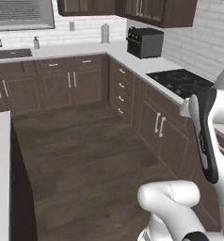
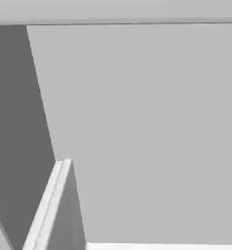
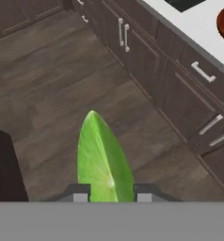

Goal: Grab a lemon wedge from the fridge and one ice cube from the ice bowl, and put them in the glass of lemonade.

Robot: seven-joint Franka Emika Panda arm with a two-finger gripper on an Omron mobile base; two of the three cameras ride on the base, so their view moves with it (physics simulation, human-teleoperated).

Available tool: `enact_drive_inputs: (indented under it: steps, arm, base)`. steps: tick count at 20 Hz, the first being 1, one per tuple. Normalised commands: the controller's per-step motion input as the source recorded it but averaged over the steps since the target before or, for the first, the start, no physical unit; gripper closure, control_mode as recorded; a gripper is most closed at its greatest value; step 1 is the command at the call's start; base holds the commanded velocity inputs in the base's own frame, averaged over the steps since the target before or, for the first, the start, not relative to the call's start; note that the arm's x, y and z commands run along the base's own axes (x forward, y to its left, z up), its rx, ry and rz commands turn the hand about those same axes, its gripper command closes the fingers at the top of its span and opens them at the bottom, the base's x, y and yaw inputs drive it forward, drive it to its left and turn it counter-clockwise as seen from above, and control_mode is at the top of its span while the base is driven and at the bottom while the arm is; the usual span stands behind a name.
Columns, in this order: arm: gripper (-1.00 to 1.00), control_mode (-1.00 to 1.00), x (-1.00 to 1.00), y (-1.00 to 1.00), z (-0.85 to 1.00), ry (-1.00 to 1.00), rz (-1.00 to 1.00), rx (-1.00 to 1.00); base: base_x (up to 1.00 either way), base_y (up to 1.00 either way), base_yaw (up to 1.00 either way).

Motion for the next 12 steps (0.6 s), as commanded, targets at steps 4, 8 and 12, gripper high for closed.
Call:
enact_drive_inputs:
  steps: [4, 8, 12]
  arm:
    - [1.00, 1.00, 0.00, 0.00, 0.00, 0.00, 0.00, 0.00]
    - [1.00, 1.00, 0.00, 0.00, 0.00, 0.00, 0.00, 0.00]
    - [1.00, 1.00, 0.00, 0.00, 0.00, 0.00, 0.00, 0.00]
  base:
    - [1.00, -0.04, -0.44]
    - [0.83, 0.34, -0.75]
    - [0.28, 0.35, -0.89]
